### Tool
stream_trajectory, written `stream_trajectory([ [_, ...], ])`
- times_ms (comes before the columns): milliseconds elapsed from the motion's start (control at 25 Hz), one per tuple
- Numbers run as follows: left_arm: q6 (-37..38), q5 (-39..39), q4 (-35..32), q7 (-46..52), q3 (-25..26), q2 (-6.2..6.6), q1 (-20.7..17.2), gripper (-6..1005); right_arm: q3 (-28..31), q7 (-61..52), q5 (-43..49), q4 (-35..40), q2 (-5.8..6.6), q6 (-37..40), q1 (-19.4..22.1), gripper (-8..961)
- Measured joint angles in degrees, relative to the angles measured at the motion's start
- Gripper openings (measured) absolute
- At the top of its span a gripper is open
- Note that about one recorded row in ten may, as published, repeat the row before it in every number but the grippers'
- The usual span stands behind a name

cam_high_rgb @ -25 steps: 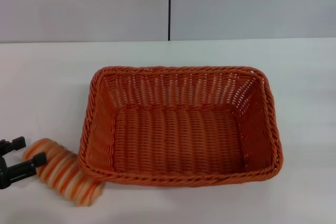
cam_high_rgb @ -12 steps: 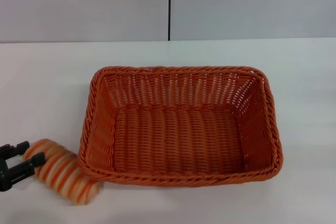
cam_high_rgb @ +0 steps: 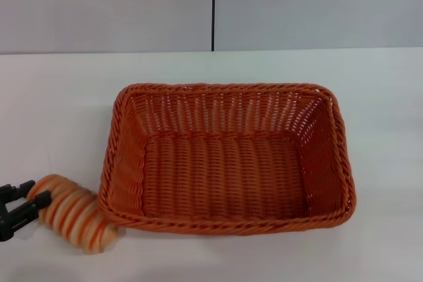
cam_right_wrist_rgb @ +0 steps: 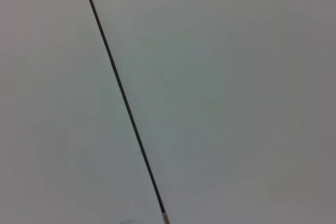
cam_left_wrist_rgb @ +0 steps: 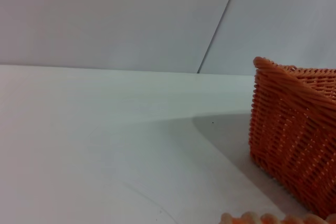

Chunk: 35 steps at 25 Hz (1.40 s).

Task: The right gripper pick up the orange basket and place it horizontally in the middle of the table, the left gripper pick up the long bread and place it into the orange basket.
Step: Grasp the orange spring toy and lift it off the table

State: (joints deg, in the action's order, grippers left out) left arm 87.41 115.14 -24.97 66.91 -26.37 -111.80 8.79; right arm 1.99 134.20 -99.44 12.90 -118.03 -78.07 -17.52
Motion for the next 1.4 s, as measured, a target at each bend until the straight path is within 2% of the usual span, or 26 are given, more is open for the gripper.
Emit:
stream_trajectory([
  [560, 0.47, -0.15, -0.08, -1.0, 1.85, 0.0, 0.0, 363, 1.82, 0.0, -0.06, -0.23, -0.09, 0.02, 0.21, 501],
  [840, 1.55, -0.2, 0.18, -2.61, 6.46, 0.01, -0.04, 296, 1.87, 0.0, -0.06, -0.24, -0.1, 0.03, 0.17, 501],
  [1120, 1.85, -0.2, 0.09, -2.93, 6.77, 0.0, 0.07, 226, 2.61, 0.0, -0.05, -0.34, -0.1, 0.13, 0.24, 501],
  [1400, 2.3, -0.2, 0.26, -5.18, 6.77, -0.14, 0.32, 201, 2.6, 0.01, -0.05, -0.41, -0.1, 0.35, 0.03, 501],
])
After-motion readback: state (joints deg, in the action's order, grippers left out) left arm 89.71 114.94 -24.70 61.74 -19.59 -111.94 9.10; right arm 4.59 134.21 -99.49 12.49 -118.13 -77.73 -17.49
